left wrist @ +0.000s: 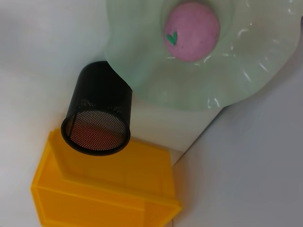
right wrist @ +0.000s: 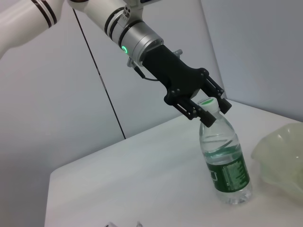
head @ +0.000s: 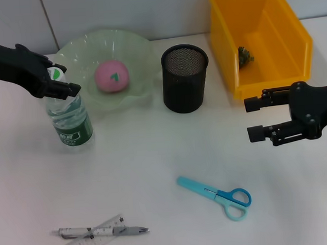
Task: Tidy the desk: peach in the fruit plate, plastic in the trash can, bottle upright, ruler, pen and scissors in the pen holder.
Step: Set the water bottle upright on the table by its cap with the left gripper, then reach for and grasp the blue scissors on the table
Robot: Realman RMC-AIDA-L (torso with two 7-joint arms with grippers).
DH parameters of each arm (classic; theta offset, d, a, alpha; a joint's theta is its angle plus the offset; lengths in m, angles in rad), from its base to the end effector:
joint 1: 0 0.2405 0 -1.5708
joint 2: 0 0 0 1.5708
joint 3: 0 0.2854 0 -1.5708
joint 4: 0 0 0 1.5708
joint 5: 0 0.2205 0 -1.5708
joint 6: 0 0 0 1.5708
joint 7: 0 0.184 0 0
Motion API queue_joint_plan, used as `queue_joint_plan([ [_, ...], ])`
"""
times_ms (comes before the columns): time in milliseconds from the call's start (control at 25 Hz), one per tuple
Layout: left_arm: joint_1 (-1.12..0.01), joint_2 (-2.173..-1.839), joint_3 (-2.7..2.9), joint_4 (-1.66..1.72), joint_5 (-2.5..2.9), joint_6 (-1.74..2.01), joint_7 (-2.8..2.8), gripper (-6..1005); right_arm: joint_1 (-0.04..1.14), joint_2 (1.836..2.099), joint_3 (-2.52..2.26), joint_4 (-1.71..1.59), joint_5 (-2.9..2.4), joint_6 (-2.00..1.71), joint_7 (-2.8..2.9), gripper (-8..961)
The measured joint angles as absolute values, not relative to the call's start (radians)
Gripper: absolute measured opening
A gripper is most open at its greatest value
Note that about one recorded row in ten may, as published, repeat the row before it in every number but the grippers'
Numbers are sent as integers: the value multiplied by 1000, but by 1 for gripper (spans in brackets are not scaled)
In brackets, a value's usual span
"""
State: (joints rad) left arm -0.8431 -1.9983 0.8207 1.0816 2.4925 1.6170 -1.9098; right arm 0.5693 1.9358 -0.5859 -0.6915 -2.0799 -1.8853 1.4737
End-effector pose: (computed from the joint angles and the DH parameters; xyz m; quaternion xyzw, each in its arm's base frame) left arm -0.1899 0.4572 0.0267 -0.9716 -0.1639 0.0396 0.1663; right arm 0.2706 0.3497 0.0254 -0.9506 0.1916 0.2401 0.0443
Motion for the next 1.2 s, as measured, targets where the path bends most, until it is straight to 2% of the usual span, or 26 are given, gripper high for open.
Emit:
queue_joint_plan([
  [560, -839, -1996, 804, 1096, 2485, 1602, -1912, 834, 575, 1936, -586, -689, -2080, -1884, 1475, 786],
  [840, -804, -1996, 703, 1174, 2309, 1630, -1899, 834, 575, 1933, -577, -693, -2080, -1898, 1476, 787],
  [960, -746, -1986, 698, 1199, 2138, 1720, -1895, 834, 575, 1930, -575, -694, -2080, -1906, 1482, 786],
  [1200, -629, -1985, 705, 1200, 1915, 1839, -1834, 833, 577, 1927, -573, -697, -2070, -1910, 1516, 786],
])
